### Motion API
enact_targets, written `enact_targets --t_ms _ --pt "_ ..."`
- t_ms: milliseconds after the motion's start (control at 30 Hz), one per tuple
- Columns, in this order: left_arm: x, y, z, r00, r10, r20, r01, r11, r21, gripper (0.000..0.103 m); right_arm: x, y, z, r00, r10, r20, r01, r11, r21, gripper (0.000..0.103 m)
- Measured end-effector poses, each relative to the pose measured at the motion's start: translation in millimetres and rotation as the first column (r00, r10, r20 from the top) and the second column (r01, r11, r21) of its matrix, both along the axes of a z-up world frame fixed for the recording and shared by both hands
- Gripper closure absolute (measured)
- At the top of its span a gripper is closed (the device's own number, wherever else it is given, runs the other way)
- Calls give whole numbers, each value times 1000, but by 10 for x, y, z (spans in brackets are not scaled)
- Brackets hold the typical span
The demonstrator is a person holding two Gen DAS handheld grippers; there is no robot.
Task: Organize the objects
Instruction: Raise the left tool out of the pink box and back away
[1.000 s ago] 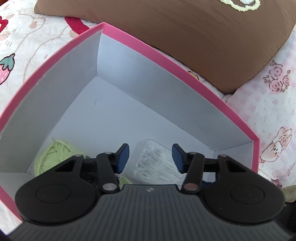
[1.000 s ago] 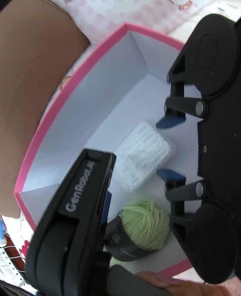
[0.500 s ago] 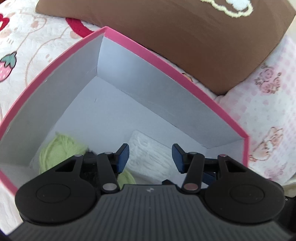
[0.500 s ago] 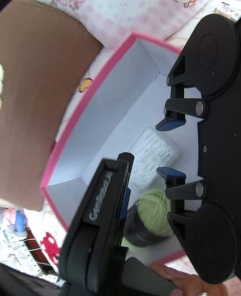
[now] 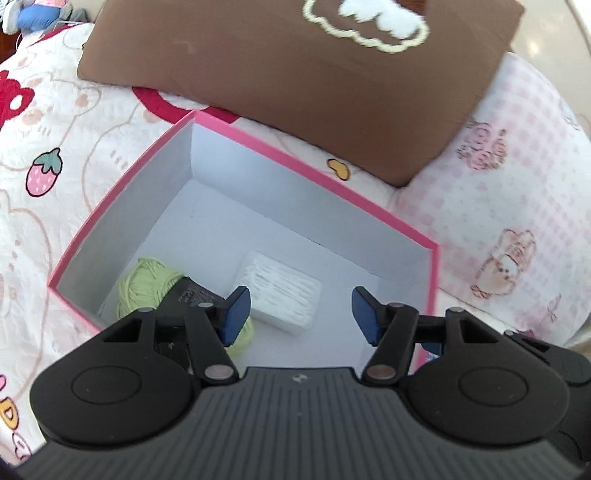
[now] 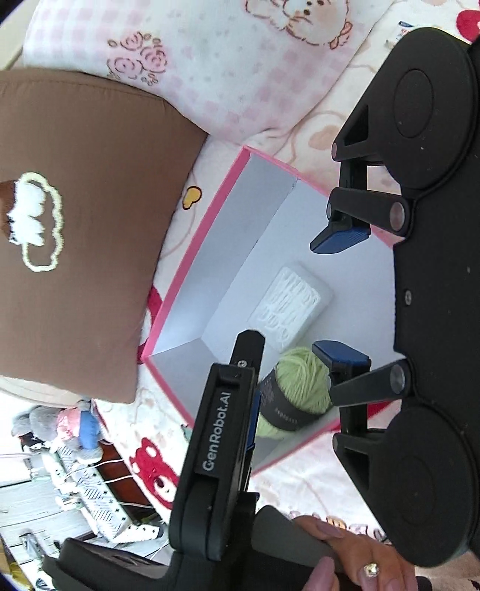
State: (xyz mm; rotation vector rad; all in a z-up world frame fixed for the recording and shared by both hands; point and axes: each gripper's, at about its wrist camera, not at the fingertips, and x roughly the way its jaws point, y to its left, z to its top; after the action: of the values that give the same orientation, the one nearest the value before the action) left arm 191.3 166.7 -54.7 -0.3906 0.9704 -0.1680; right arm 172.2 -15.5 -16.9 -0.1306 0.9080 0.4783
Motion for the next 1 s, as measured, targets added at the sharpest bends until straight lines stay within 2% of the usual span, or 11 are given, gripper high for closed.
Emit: enact_targets --t_ms 100,233,367,433,567,633,667,767,900,1000 --pt "-112 2 136 999 -42 -33 39 996 -86 41 -107 -51 120 1000 17 13 -17 1000 6 45" --pt "-321 -89 441 997 -83 -2 83 995 52 32 -259 -164 279 999 32 15 -32 999 21 44" --pt "-513 -105 681 996 -85 14 83 988 128 20 -432 -210 441 997 57 50 -55 998 -38 44" --pt "-592 -146 770 995 -103 9 100 983 155 18 -514 -216 512 995 79 68 -74 995 -65 44" --pt "-677 -202 868 992 -118 -37 122 981 148 14 -709 -257 698 989 117 88 -111 991 -72 44" --pt "-733 -203 909 992 -114 -51 120 983 136 12 -794 -268 759 987 130 99 -123 989 -78 38" --pt "-767 -204 934 991 -120 -50 126 984 127 12 -843 -278 794 985 137 106 -129 988 -79 33" --pt "-886 -255 1006 982 -189 -17 190 976 109 10 -993 -322 846 975 177 132 -166 982 -87 31" --pt "-1041 -322 1061 980 -195 -26 197 973 123 10 -1127 -459 860 977 178 122 -173 984 -49 30" --pt "-1166 -385 1116 978 -208 -22 209 967 148 9 -1237 -543 900 975 180 129 -178 984 -30 24"
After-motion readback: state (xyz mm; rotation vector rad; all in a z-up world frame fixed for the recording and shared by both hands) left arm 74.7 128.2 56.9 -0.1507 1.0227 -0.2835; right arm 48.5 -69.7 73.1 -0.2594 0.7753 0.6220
